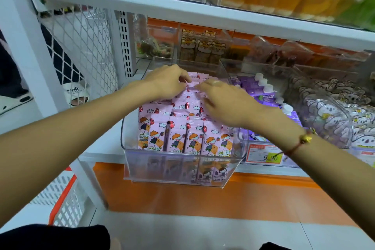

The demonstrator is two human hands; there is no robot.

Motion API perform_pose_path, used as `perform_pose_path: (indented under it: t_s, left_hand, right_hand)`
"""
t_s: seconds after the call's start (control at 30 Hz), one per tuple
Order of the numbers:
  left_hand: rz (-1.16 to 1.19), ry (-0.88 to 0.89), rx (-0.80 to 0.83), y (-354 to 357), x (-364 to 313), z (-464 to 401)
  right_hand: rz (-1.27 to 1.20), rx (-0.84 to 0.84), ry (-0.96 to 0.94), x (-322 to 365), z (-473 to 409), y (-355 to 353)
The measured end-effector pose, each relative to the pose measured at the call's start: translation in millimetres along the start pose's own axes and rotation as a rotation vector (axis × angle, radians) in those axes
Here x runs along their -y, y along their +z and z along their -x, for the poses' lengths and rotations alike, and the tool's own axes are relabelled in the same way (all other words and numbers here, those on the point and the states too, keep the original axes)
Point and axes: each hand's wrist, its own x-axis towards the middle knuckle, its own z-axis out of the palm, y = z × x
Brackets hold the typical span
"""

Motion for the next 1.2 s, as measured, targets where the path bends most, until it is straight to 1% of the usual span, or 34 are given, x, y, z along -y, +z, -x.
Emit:
perform_pose_path:
  t_s: [0.1,0.2,0.3,0.4,0.47,0.57,0.67,0.73,0.8,0.87,0.9,0.97,1.0,1.07,1.13,1.2]
  left_hand:
    - [-0.004,0.012,0.036,0,-5,-5]
    - [0.03,0.009,0.06,-1,-8,-7]
    - [-0.007,-0.012,-0.002,0,-9,-6]
    - [0.023,-0.043,-0.127,5,-14,-6]
    - [0.127,-0.095,-0.222,5,-19,-8]
    - [0.372,-0.192,-0.369,3,-24,-11]
    - [0.673,-0.317,-0.601,-3,-30,-11]
    - [0.832,-0.377,-0.734,-9,-35,-3]
    - [0.982,-0.376,-0.783,-12,-38,9]
    - [1.104,-0.346,-0.772,-15,-44,29]
    - [1.135,-0.321,-0.752,-17,-47,40]
    - [1.146,-0.259,-0.702,-18,-56,60]
    - [1.145,-0.234,-0.674,-18,-61,69]
    - [1.171,-0.205,-0.6,-15,-70,86]
    - [1.218,-0.182,-0.5,-9,-78,99]
    - [1.284,-0.175,-0.408,-2,-81,107]
  right_hand:
    - [0.107,0.111,-0.033,6,12,-3]
    - [0.128,0.172,-0.04,5,11,-6]
    - [0.115,0.199,-0.041,4,10,-7]
    - [0.123,0.192,-0.031,3,10,-7]
    - [0.113,0.181,-0.029,3,10,-6]
    - [0.096,0.184,-0.013,3,9,-6]
    - [0.049,0.186,0.005,5,8,-9]
    - [-0.002,0.145,0.003,5,11,-11]
    - [-0.009,0.041,0.038,6,17,-16]
    - [-0.019,-0.139,0.126,6,25,-22]
    - [-0.098,-0.235,0.169,6,30,-25]
    - [-0.383,-0.356,0.204,11,42,-31]
    - [-0.516,-0.366,0.198,16,49,-34]
    - [-0.69,-0.317,0.178,28,61,-37]
    - [-0.785,-0.295,0.14,38,71,-34]
    - [-0.883,-0.318,0.186,40,76,-31]
